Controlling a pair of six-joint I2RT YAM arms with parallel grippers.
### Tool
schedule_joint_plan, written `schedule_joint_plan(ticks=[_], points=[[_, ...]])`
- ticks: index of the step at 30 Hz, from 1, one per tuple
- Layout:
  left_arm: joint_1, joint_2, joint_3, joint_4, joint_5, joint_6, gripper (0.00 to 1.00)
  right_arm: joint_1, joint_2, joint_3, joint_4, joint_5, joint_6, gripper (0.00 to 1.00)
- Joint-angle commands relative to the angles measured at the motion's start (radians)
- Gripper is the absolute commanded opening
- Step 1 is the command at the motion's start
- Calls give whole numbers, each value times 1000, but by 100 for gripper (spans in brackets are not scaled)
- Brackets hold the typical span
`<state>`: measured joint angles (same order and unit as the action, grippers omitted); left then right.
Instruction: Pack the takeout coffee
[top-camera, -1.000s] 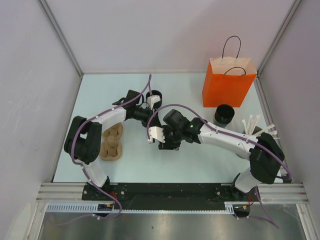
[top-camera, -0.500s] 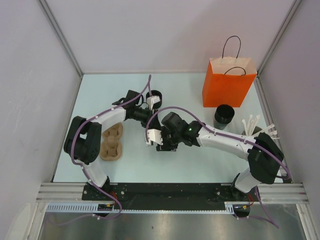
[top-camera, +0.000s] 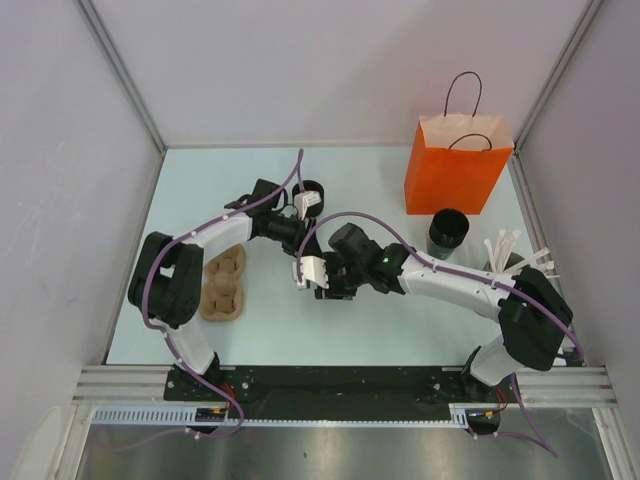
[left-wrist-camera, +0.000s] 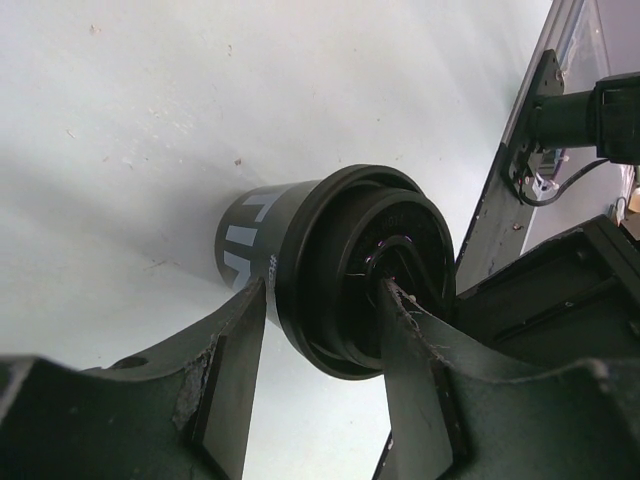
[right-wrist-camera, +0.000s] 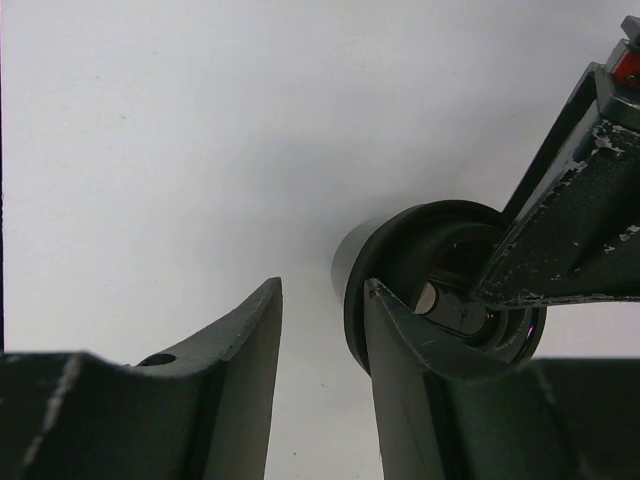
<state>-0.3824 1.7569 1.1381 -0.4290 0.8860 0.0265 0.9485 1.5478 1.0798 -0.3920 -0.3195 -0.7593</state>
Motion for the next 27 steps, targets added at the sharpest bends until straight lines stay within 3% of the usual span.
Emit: schedule_joint_plan(ticks=[1,27], points=[[-15,76,-12,-39,-219,89,52,-37,40,-63,-122,25,12,43],[-53,121,22,-50,-236,82,52,-53,78,-176,-126,48,-14,31]])
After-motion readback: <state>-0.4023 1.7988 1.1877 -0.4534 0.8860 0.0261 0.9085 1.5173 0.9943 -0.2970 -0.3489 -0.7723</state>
